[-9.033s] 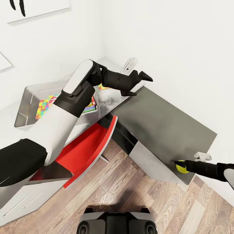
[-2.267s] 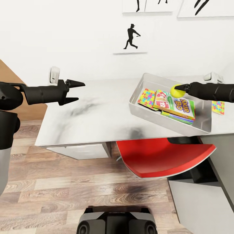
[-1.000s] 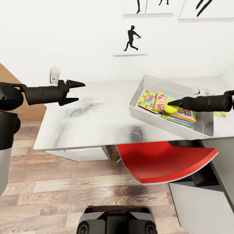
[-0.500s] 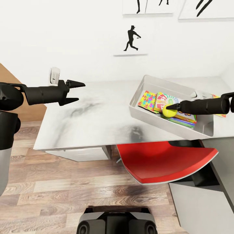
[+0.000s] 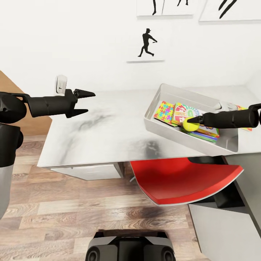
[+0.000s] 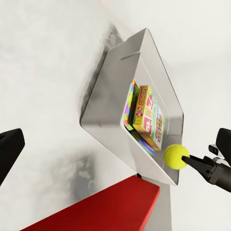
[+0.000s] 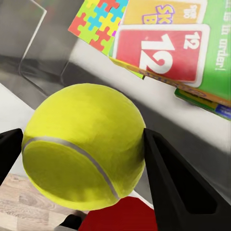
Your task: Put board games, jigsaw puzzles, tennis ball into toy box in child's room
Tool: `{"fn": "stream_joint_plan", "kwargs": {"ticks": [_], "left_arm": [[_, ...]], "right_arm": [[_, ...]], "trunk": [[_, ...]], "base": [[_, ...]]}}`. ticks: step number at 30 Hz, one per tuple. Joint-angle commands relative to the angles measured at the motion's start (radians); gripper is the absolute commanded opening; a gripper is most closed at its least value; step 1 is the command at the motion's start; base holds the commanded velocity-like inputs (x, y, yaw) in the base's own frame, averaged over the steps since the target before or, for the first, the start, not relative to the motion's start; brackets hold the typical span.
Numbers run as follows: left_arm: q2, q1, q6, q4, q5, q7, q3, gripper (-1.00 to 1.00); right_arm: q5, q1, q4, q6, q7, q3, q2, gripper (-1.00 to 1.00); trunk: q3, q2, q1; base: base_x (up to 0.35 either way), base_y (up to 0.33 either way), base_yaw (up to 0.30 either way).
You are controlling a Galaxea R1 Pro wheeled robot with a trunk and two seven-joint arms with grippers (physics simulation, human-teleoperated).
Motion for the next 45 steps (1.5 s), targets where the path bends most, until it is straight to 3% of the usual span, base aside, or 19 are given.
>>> {"fn": "stream_joint_plan", "kwargs": {"ticks": [1,17,31,45], "left_arm": [[0.000,-0.001,-0.001,0.000,0.010,0.011,-0.001,1.00],[-0.002,-0.002,-0.002,0.000,0.009,0.011,-0.001,1.00],[-0.002,-0.002,-0.002,0.000,0.010,0.011,-0.001,1.00],[-0.003,-0.003,-0.002,0.000,0.010,0.011,-0.001,1.00]], "right_arm": [[-0.012,-0.002,-0.001,0.000,-0.012,0.003,-0.002,-1.00],[-0.003,-0.003,0.004,0.000,-0.016,0.002,-0.004,-1.00],[-0.002,-0.001,0.006,0.000,-0.093,0.002,-0.002,-1.00],[-0.001,0.004,0.040,0.000,-0.108,0.004,0.001,-1.00]], "trunk": [[-0.001,-0.002,0.001],[-0.001,-0.002,0.001],[-0.001,-0.002,0.001],[-0.001,-0.002,0.001]], "base": [[0.000,0.000,0.000],[0.000,0.000,0.000],[0.000,0.000,0.000],[0.000,0.000,0.000]]}}
